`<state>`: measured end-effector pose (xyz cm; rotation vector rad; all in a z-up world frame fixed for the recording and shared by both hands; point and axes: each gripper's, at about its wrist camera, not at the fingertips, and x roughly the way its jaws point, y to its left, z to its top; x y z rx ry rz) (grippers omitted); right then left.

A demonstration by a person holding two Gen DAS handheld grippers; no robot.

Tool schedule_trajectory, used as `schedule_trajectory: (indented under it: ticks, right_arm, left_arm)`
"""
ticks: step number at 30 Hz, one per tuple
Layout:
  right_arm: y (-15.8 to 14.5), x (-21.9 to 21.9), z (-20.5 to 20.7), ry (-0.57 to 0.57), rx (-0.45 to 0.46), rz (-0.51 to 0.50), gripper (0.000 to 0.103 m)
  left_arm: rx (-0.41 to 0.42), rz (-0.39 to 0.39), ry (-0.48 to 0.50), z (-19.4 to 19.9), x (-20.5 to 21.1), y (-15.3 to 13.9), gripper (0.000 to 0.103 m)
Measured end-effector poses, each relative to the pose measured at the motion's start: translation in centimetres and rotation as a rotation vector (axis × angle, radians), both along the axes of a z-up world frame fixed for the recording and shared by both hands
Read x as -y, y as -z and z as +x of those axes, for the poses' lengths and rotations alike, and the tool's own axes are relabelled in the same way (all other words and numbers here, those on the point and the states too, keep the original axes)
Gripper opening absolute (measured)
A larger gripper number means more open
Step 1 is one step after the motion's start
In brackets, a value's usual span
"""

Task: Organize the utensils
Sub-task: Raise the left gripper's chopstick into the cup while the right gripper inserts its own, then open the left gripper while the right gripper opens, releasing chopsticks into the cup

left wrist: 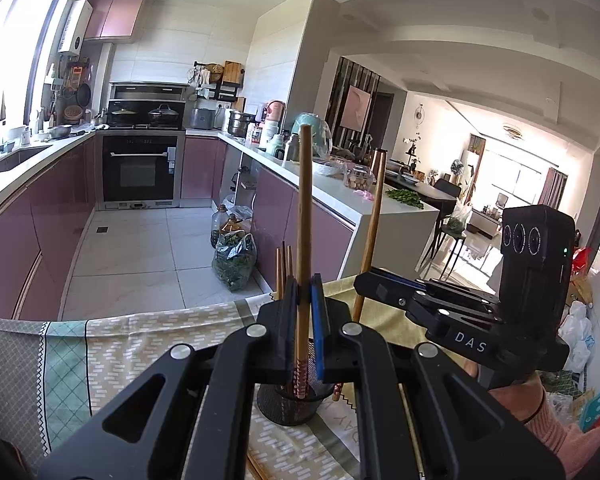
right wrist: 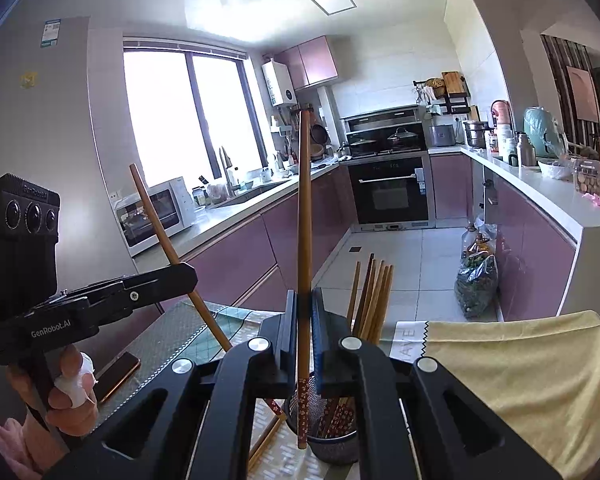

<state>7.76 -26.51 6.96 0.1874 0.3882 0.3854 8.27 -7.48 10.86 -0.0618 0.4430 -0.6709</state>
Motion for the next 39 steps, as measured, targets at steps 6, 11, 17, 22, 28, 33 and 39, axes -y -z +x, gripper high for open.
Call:
schedule_trajectory:
  ticks: [6, 11, 17, 22, 28, 33, 39]
  right_arm:
    - [0.1, -0.4, 0.9, 0.022, -0.001, -0.012, 0.006]
    - [0.7, -0.9, 1.3, 0.047, -0.006, -0.038, 0.006]
    - [1.6, -1.3, 2.1, 0.076, -0.019, -0.058, 0.006]
    - [2.4, -1.2, 2.6, 0.087, -0.033, -0.06, 0.006]
    - [3.3, -1.1, 3.0, 0.088, -0.05, -0.055, 0.006]
    - [3.9, -1.0, 3.1, 0.088, -0.068, -0.053, 0.006]
    - [4.5, -1.0, 3.2, 0.09, -0.093, -0.047, 0.006]
  left_arm:
    - [0.011, 0.034, -0.013, 0.7, 1.2, 0.5, 0.007]
    - [-0.002, 0.058, -0.016, 1.2, 2.1, 1.3, 0.007]
    - [-0.021, 0.085, -0.026, 1.5, 2.9, 2.1, 0.007]
    - [-0.043, 0.108, -0.023, 2.0, 3.4, 3.0, 0.007]
    - [-0.06, 0.132, -0.027, 2.5, 3.5, 3.8, 0.007]
    - [-0.071, 0.144, -0.026, 3.0, 3.7, 4.2, 0.007]
    - [-0.079, 0.16, -0.025, 3.1, 4.0, 4.4, 0.007]
